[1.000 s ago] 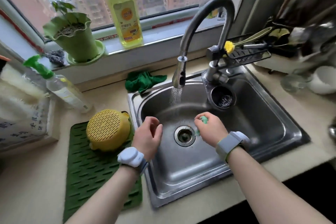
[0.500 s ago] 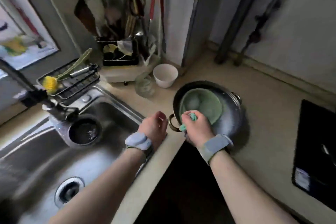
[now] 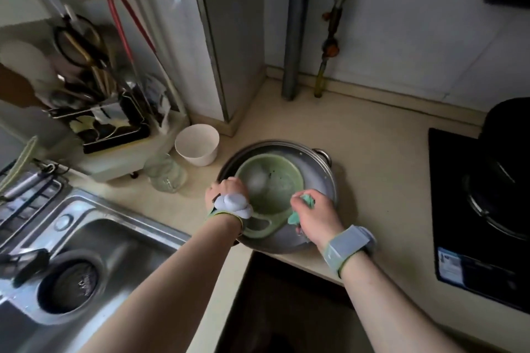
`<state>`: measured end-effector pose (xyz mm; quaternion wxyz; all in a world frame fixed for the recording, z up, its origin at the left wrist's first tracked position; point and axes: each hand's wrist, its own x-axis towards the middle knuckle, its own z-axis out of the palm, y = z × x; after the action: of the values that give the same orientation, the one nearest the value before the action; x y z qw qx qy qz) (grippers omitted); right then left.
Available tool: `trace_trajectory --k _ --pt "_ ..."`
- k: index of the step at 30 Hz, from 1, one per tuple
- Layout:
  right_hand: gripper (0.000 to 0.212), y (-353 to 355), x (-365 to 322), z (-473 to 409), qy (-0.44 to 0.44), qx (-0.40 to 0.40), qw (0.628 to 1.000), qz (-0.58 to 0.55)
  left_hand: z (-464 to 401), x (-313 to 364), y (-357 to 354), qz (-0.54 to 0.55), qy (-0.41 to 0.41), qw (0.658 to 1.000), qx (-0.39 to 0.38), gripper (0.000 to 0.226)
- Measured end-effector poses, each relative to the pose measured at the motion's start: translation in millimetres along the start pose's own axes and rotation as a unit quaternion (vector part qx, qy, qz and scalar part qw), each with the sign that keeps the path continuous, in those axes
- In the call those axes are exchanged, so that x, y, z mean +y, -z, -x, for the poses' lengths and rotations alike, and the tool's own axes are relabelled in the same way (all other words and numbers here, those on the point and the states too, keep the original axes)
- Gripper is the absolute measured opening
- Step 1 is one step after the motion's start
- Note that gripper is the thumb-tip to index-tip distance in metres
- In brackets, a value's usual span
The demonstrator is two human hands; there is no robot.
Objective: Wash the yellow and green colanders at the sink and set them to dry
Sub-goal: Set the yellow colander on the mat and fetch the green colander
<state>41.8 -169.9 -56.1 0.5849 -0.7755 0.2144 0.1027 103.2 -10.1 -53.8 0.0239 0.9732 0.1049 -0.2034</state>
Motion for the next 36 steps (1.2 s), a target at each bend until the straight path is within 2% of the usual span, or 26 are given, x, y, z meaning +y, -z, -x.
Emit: trace_trajectory --k 3,5,8,11,14,18,21,23,26,28,31,34,36 --pt "0.008 -1.8 0.3 -2.5 -0.008 -0.003 1.000 0.009 -3.2 0.9 12.7 0.112 0.046 0.992 -0.018 0.038" --pt "0.008 -3.5 -0.6 -4.3 -0.009 0.000 1.000 0.011 -2.8 2.9 18.0 0.204 0.033 0.978 0.028 0.020" --pt "0.011 -7.3 -9.5 -3.2 -0.008 -0.009 0.999 -0.031 10.5 7.8 22.2 0.296 -0.048 0.946 0.122 0.009" --pt "0.028 -11.2 -27.1 -3.3 -0.013 0.006 0.995 -0.097 28.0 10.6 19.7 0.240 -0.164 0.932 0.217 0.012" --pt "0.051 -13.2 -46.0 -6.1 -0.037 0.024 0.992 -0.120 35.3 8.9 10.9 0.160 -0.233 0.915 0.288 0.008" --pt "0.036 -12.5 -52.0 -7.3 -0.031 0.039 0.990 -0.129 35.5 1.9 1.7 0.179 -0.327 0.876 0.306 0.014" --pt "0.042 -6.0 -46.2 -9.1 -0.022 0.074 0.993 -0.093 35.9 -5.7 -5.2 0.218 -0.366 0.863 0.272 0.035" --pt "0.038 2.3 -44.3 -8.9 -0.028 0.088 0.990 -0.110 37.2 -11.1 -10.4 0.269 -0.300 0.880 0.252 0.043" --pt "0.027 11.5 -44.1 -7.2 -0.031 0.076 0.983 -0.163 34.7 -15.8 -11.1 0.351 -0.111 0.906 0.210 0.038" --pt "0.027 11.5 -42.2 -5.9 -0.023 0.063 0.984 -0.167 35.3 -15.4 -7.8 0.439 -0.003 0.891 0.120 0.034" --pt "0.027 9.5 -41.1 -1.8 -0.021 0.042 0.984 -0.172 36.3 -17.0 1.6 0.634 0.069 0.770 0.021 0.009" --pt "0.025 2.5 -43.4 2.3 -0.007 0.015 0.986 -0.164 46.0 -36.1 9.6 0.728 0.121 0.674 -0.032 0.012" --pt "0.024 -3.0 -47.3 5.9 -0.004 -0.018 0.987 -0.161 51.5 -50.7 14.7 0.765 0.125 0.628 -0.066 0.013"
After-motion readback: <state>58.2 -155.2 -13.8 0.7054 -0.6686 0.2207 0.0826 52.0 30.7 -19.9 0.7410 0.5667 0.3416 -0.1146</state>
